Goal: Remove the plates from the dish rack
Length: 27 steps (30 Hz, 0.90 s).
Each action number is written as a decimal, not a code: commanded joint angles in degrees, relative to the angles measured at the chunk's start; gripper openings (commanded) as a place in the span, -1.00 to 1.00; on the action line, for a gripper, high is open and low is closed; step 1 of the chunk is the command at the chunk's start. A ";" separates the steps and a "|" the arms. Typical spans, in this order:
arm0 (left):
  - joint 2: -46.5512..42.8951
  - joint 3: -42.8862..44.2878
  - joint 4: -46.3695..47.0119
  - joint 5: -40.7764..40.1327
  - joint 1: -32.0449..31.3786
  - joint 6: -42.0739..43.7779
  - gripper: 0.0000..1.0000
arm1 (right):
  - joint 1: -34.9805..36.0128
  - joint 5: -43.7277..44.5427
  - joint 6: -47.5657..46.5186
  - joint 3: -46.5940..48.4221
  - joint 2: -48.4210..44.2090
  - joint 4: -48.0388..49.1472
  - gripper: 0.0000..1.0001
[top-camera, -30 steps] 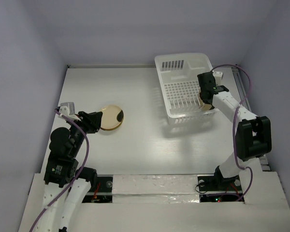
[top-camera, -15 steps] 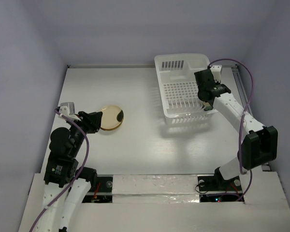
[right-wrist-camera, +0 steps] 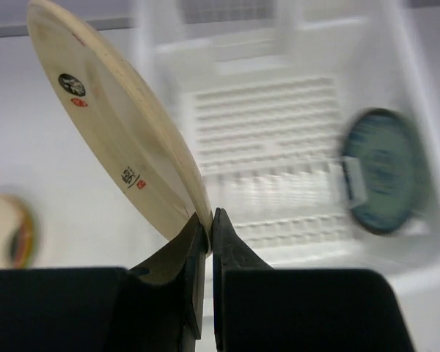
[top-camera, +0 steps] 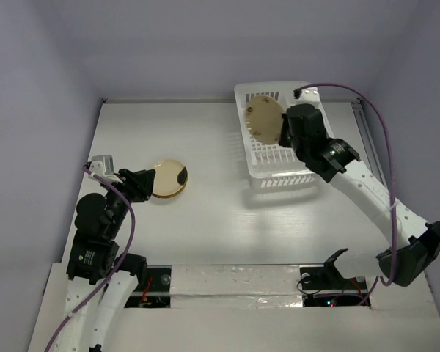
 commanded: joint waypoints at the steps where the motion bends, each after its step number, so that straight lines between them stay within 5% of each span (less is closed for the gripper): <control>1: 0.04 -0.36 1.91 -0.59 0.30 -0.25 -0.43 | 4.88 -19.25 4.84 -0.16 4.62 13.37 -1.00; 8: -0.66 0.25 0.76 -4.37 0.30 -0.60 -0.39 | 12.09 -40.47 11.00 6.42 22.27 25.25 -1.00; 16: -1.90 0.43 -0.12 -7.28 0.83 -1.13 0.00 | 15.26 -47.15 19.43 16.71 38.91 26.66 -0.97; 27: -2.07 0.17 0.32 -6.13 0.83 -1.04 0.06 | 15.79 -50.86 24.72 17.42 47.19 30.09 -0.61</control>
